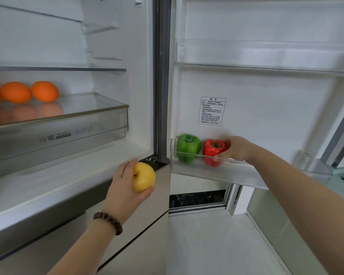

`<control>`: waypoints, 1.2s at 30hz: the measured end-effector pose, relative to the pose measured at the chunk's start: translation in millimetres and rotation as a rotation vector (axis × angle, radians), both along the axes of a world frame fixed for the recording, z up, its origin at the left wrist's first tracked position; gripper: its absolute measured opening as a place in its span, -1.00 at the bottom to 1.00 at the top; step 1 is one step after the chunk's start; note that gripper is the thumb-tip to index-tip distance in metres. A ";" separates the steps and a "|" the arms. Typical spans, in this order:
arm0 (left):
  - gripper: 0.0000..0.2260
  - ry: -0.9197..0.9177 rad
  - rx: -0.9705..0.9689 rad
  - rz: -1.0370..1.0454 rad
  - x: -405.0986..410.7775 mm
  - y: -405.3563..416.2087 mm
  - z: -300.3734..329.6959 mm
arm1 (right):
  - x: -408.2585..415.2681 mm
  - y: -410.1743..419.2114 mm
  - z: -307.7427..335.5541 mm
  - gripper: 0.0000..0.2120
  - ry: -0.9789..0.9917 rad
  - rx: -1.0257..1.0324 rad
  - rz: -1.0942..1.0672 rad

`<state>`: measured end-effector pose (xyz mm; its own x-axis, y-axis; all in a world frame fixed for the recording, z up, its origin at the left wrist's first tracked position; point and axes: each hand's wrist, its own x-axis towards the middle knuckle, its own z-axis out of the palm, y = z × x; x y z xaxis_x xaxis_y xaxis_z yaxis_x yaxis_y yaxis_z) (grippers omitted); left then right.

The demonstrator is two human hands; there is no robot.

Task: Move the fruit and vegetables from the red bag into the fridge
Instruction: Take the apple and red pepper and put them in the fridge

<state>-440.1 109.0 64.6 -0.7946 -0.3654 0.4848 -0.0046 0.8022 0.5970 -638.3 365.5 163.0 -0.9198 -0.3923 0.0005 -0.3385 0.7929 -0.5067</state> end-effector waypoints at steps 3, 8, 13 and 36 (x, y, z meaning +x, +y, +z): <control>-0.23 -0.002 -0.008 0.007 3.1 1.8 -3.4 | 0.6 2.7 0.6 -0.28 0.032 -0.018 -0.012; -0.22 -0.005 -0.020 0.042 10.0 -1.6 -6.5 | 8.6 5.0 5.9 -0.22 0.124 -0.103 -0.007; -0.17 0.017 0.003 0.075 21.8 -5.2 -1.5 | 29.2 -11.0 11.4 -0.41 0.355 -0.172 0.051; -0.23 0.413 -0.101 0.548 34.7 -200.6 98.1 | 34.5 -370.7 -9.6 -0.45 0.590 -0.480 0.532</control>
<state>-405.3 -91.6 162.7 -0.2515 -0.5987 0.7605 -0.2140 0.8007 0.5596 -603.8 -5.2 153.4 -0.4177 -0.5992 0.6830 -0.9051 0.2087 -0.3704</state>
